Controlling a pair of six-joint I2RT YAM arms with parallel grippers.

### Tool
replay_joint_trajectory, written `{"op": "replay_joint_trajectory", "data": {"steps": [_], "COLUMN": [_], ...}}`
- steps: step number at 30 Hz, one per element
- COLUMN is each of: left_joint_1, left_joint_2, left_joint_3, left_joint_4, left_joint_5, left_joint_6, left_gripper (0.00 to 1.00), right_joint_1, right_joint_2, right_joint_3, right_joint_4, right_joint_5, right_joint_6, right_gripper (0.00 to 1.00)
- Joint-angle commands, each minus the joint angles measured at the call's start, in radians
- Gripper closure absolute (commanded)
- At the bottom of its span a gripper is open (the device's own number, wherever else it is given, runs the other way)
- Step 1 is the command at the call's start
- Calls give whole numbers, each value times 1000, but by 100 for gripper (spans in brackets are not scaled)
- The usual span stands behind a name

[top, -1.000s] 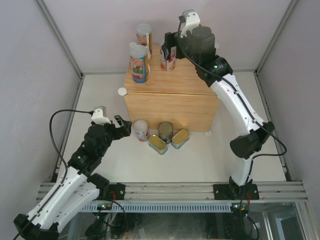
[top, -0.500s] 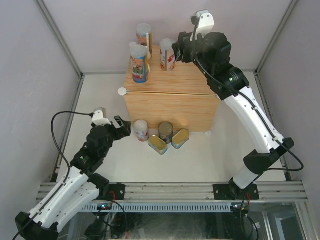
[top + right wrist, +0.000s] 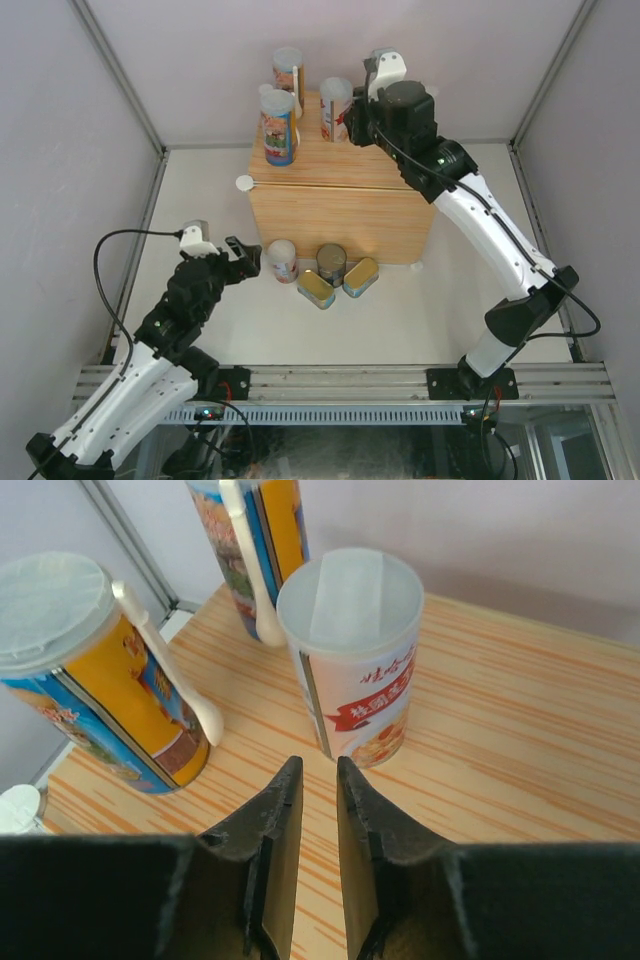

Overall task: Place and organize the canned foods onto the counter
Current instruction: Place the canned food on the counter.

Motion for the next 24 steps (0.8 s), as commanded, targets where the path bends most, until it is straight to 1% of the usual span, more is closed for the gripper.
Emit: {"op": "replay_joint_trajectory", "data": {"steps": [1, 5, 9, 16, 24], "left_joint_1": [-6, -7, -7, -7, -7], "left_joint_2": [6, 17, 25, 45, 60], "left_joint_3": [13, 18, 21, 17, 19], "left_joint_4": [6, 11, 21, 45, 60], "left_joint_5": [-9, -6, -4, -3, 0], "left_joint_6": [19, 30, 41, 55, 75], "left_gripper": [6, 6, 6, 6, 6], "right_joint_1": [12, 7, -5, -25, -51], "right_joint_2": [-8, 4, 39, 121, 182], "right_joint_3": [-39, -76, -77, 6, 69], "right_joint_4": [34, 61, 79, 60, 57], "right_joint_5": [-20, -28, -39, -61, -41], "right_joint_6": [32, 43, 50, 58, 59], "right_gripper": [81, 81, 82, 81, 80]}}
